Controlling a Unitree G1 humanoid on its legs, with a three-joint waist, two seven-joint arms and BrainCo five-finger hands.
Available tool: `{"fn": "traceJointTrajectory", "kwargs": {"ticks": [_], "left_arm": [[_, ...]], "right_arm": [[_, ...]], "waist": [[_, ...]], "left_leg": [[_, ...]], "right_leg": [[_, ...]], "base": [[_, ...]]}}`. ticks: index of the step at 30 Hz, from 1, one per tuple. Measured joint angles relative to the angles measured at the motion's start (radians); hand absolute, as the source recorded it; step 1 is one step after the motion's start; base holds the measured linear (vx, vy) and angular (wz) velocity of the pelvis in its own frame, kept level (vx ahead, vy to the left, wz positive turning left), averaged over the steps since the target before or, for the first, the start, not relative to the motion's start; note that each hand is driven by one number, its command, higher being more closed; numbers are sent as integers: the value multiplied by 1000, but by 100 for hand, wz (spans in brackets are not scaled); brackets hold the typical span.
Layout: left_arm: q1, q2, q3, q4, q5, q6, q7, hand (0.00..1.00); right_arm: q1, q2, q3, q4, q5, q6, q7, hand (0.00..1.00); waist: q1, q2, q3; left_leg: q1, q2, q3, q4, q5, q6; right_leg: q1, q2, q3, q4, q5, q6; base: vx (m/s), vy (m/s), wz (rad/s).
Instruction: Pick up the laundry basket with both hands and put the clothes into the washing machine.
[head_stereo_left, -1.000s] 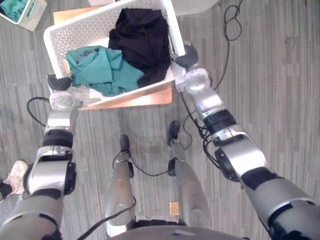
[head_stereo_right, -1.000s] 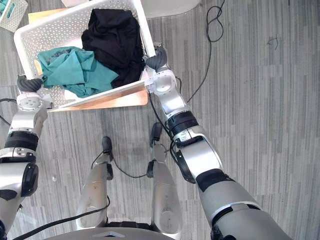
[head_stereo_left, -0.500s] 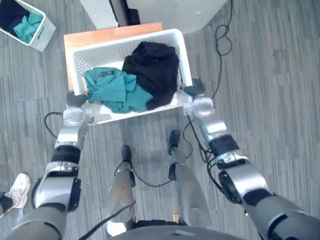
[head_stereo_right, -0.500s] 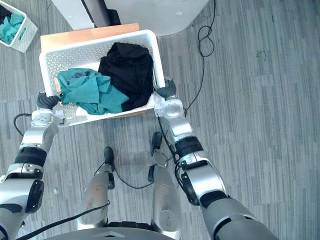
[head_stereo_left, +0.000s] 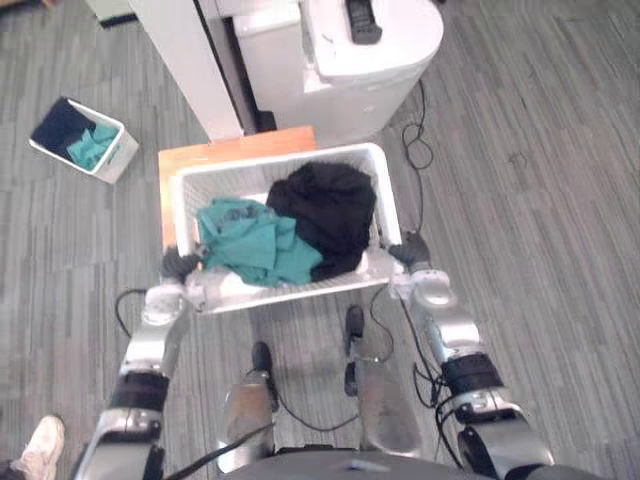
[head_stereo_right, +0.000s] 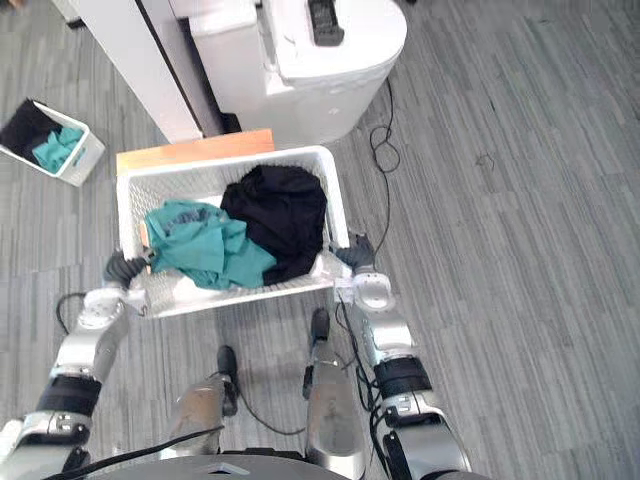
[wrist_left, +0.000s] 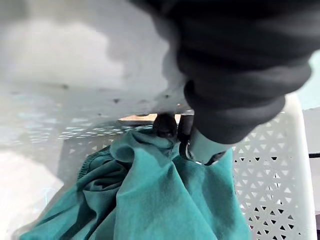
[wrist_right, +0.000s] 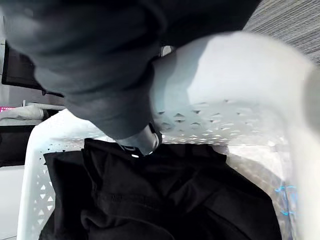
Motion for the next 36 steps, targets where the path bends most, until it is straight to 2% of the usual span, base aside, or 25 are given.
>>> {"fn": "traceJointTrajectory", "kwargs": {"ticks": [4,5,9,13,17,22,25,29,30,32,34,35,36], "left_arm": [[59,-49,9,0,-12,0,-17,100],[121,-101,43,-17,-22,0,-33,100],[174,-128,46,-18,-21,0,-42,100],[250,-194,74,-12,-20,0,-41,100],[276,-220,74,18,-21,0,-41,100],[325,-243,73,71,-22,-3,-41,100],[349,-251,73,76,-23,-3,-41,100],[362,-274,71,92,-32,-6,-40,100],[365,-273,71,92,-32,-8,-39,100],[373,-269,71,92,-46,-19,-39,100],[383,-269,69,89,-73,-33,-39,100],[384,-272,68,84,-86,-34,-39,100],[393,-274,67,74,-100,-34,-38,100]], "right_arm": [[59,22,-40,-7,3,0,13,100],[137,59,-73,-48,1,0,23,100],[198,76,-89,-57,-8,0,41,100],[239,89,-100,-57,-9,0,44,100],[277,110,-130,-56,-9,0,50,100],[346,110,-132,-56,-9,0,78,100],[364,109,-130,-56,-8,0,81,100],[358,82,-122,-57,-9,-1,80,100],[357,80,-113,-57,-9,-1,77,100],[347,79,-103,-57,-9,-1,77,100],[334,75,-86,-62,-8,-4,76,100],[329,67,-78,-76,-8,-4,76,100],[327,65,-68,-77,-8,-6,74,100]], "waist": [[-3,0,-44],[-3,-1,-93],[-11,1,-132],[-12,1,-151],[-12,1,-158],[-21,12,-200],[-22,19,-204],[-10,63,-194],[-10,66,-193],[-10,69,-192],[-9,60,-195],[-7,63,-195],[-10,72,-198]], "left_leg": [[18,2,14,23,-22,1],[43,7,43,47,-63,7],[70,9,52,66,-96,12],[103,11,70,66,-108,15],[119,11,64,66,-110,17],[102,19,12,69,-111,16],[80,23,-17,86,-110,12],[35,33,-26,176,-128,16],[18,34,-35,220,-127,14],[-11,34,-76,281,-112,-12],[22,15,-124,220,-107,-29],[10,20,-150,276,-129,-25],[19,25,-192,297,-157,-39]], "right_leg": [[29,3,18,-26,20,7],[58,9,53,-49,22,11],[96,11,63,-63,15,20],[120,15,81,-60,10,25],[141,14,75,-59,-4,15],[150,14,24,-45,-33,9],[143,14,-5,-21,-53,4],[70,13,2,107,-103,12],[54,12,3,143,-123,13],[39,13,9,183,-149,-2],[25,-1,29,168,-157,-20],[13,7,36,168,-153,-24],[7,29,51,164,-141,-20]], "base": [[68,63,-22],[71,128,-41],[13,61,-15],[7,34,-14],[-14,9,5],[-11,-2,26],[2,6,32],[-18,25,1],[-48,17,-9],[-71,-49,-8],[-65,-20,-19],[-72,2,-39],[-79,26,-44]]}}
